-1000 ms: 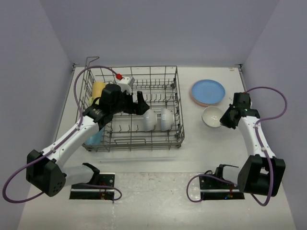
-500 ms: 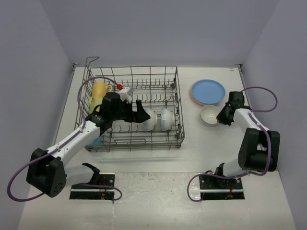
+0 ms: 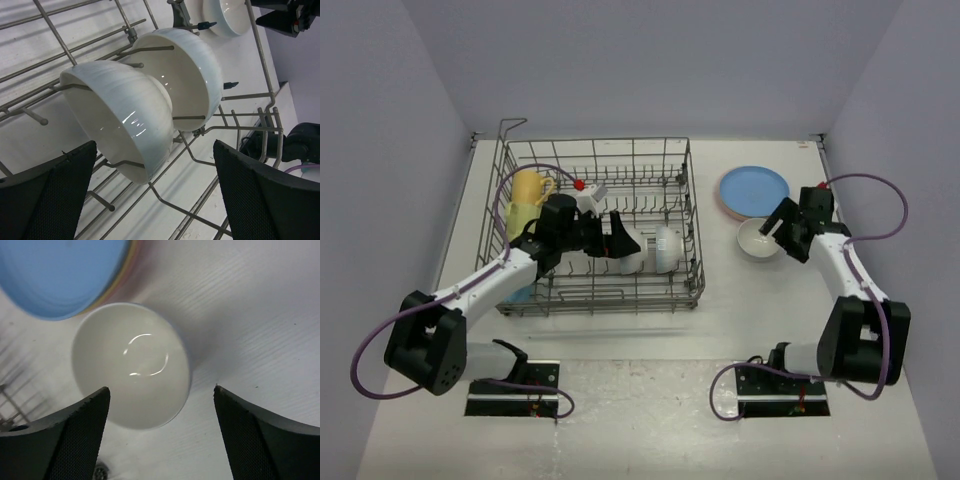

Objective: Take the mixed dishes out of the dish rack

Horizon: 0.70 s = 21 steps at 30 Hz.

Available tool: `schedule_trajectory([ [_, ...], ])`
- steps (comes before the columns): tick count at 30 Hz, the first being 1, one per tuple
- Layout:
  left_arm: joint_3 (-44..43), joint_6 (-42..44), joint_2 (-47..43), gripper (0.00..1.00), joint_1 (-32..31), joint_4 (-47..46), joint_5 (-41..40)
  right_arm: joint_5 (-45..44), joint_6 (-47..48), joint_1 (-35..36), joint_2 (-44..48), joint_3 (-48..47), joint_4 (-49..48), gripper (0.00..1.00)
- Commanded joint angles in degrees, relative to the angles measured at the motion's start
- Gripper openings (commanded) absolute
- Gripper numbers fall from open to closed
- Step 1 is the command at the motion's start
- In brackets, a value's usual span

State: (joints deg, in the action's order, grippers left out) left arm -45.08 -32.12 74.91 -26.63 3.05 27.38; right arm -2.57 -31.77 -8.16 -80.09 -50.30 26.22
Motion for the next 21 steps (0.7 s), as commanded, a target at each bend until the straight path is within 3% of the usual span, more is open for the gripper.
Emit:
schedule_trajectory([
  [1,1.31,-1.01,0.58,0.97,0.53,-5.68,3.11,2.22,-0.74,3.32,8.89,-4.01,1.46,0.85],
  [4,1.22,-1.19,1.98,0.93,0.53,-7.18,4.0,2.56,-1.19,10.95,13.37,-5.33,1.73,0.91],
  [8,2.09,-1.28,2.6,0.89,0.62,-8.32,3.82,10.82,-2.24,17.99,14.09,-6.82,-1.07,0.91],
  [14,3.95,-2.86,3.57,0.85,0.79,-13.33,6.81,10.13,-1.98,28.97,6.12,-11.74,-1.26,0.91],
  [17,4.56,-3.74,4.36,0.77,0.97,-15.7,8.3,9.51,-2.51,31.36,1.8,-13.33,-1.34,0.88],
  [20,6.14,-5.41,4.98,0.73,1.5,-19.47,10.06,9.86,-2.86,32.42,-0.49,-14.03,-1.7,0.78],
  [21,7.01,-6.37,5.06,0.73,1.76,-20.62,11.11,9.86,-2.77,32.68,-1.72,-14.21,-1.7,0.69],
])
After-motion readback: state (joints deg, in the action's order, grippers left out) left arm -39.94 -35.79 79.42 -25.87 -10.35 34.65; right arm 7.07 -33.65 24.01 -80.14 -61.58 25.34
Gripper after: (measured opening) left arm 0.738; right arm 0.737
